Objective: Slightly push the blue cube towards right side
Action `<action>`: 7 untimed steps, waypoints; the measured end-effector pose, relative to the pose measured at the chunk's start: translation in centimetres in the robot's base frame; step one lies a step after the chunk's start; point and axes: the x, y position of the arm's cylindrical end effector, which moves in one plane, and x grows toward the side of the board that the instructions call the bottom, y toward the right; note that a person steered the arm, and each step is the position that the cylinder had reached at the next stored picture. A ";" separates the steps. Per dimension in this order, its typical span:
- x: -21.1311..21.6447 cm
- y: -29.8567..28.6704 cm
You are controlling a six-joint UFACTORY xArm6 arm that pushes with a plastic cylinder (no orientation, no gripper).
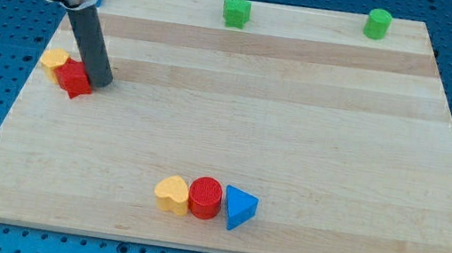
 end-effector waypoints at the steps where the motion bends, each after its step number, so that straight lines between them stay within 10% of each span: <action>1: 0.0 -0.4; 5: -19.5 3.2; 7: -22.2 -0.3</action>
